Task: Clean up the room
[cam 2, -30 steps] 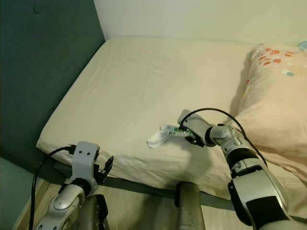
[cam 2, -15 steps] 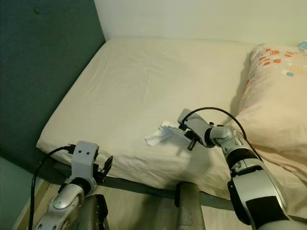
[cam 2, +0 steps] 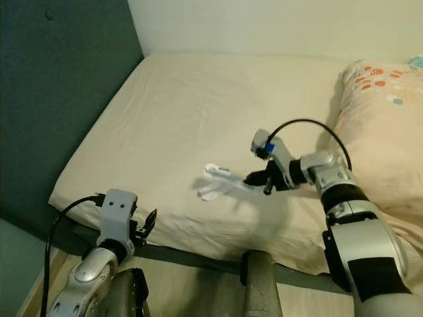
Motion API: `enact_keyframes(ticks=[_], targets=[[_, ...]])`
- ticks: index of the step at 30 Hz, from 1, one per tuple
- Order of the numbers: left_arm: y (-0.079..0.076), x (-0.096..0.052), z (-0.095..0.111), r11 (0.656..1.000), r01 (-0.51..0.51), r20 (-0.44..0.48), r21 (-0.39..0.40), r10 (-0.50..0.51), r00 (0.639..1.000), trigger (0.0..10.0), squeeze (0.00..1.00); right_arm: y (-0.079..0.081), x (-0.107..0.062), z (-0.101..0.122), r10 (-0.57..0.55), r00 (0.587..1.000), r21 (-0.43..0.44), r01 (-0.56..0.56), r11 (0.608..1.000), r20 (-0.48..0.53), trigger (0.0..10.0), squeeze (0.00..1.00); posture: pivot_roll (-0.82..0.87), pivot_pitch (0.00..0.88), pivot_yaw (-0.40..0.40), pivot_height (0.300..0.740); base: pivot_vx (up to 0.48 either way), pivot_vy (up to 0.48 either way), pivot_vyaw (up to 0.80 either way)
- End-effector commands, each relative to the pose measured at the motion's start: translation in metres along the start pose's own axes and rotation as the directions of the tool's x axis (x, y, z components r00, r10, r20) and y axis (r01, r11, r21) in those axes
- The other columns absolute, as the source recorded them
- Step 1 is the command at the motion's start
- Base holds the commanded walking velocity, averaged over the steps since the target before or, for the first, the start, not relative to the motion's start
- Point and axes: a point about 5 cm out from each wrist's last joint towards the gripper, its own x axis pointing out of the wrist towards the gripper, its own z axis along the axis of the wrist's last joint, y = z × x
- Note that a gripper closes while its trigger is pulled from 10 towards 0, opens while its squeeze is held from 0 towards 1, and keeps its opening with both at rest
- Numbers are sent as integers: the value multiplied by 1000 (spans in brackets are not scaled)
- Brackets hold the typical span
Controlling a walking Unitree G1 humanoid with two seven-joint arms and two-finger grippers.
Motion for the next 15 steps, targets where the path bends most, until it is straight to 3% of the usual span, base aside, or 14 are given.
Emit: enact_keyframes(ticks=[1, 4, 8, 15], targets=[[2, -3, -7, 1000, 2, -27, 12, -1, 1000, 10000, 0, -1, 2, 2, -29, 999, -45, 28, 999, -15, 0, 0, -56, 201, -9, 543, 0, 0, 0], [3, -3, -7, 1000, 0, -29, 14, 1, 1000, 10000, 0, -1, 6, -2, -66, 997, -80, 62, 995, -43, 0, 0, -56, 205, -10, 543, 0, 0, 0], [7, -7, -8, 999, -22, -31, 25, 23, 999, 10000, 0, 7, 40, -26, -276, 949, -194, 245, 950, -154, 0, 0, -36, 225, -12, 543, 0, 0, 0], [11, -16, 0, 999, -35, 7, 34, 35, 999, 10000, 0, 7, 52, -26, -400, 908, -172, 377, 910, -124, 0, 0, 3, 253, -14, 543, 0, 0, 0]])
